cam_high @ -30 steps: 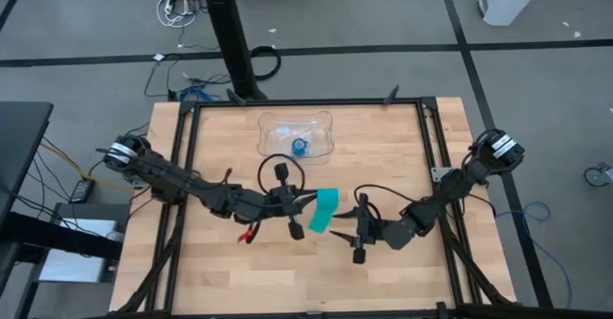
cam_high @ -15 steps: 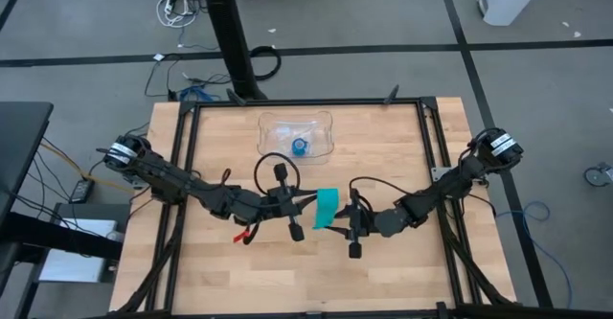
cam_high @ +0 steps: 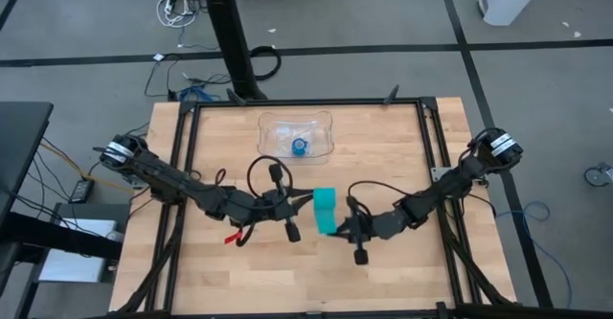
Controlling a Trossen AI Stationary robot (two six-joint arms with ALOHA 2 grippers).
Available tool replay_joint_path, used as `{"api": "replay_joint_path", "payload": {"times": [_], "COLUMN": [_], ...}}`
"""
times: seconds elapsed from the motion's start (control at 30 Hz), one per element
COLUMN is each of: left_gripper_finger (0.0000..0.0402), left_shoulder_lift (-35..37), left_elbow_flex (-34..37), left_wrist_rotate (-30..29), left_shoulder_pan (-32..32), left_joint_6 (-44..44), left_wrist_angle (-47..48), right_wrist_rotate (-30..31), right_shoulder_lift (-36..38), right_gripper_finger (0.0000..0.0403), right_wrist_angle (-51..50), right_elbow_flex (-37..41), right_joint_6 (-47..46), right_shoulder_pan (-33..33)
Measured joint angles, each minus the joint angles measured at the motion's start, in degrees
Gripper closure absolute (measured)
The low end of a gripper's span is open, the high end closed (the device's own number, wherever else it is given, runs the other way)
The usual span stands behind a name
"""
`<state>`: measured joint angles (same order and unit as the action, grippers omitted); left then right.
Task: Roll bandage
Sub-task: Roll the green bandage
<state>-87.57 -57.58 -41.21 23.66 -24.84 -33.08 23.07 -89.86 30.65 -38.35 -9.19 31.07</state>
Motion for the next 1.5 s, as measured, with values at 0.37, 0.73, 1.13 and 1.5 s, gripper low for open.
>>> {"api": "replay_joint_path", "payload": {"times": [0.37, 0.73, 1.13, 1.5], "left_gripper_finger": [0.0385, 0.0385, 0.0385, 0.0385], "left_shoulder_lift": [2.77, 2.77, -0.27, -3.20], "left_elbow_flex": [0.00, -0.02, 0.02, 0.07], "left_wrist_rotate": [0.99, 15.59, 20.44, 17.86], "left_shoulder_pan": [-0.62, 1.80, 2.67, 0.07], "left_joint_6": [3.93, 8.15, 15.74, 26.39], "left_wrist_angle": [5.24, 7.60, 16.34, 21.61], "right_wrist_rotate": [8.26, 10.07, 18.16, 19.25], "right_shoulder_lift": [-0.02, 1.25, 11.04, 16.78], "right_gripper_finger": [0.0403, 0.0403, 0.0403, 0.0403], "right_wrist_angle": [-6.20, -5.52, -6.27, -6.02], "right_elbow_flex": [0.00, 0.00, 0.00, -0.38], "right_joint_6": [-5.09, 6.18, 20.31, 27.31], "right_shoulder_pan": [4.80, -3.66, -5.71, -4.90]}}
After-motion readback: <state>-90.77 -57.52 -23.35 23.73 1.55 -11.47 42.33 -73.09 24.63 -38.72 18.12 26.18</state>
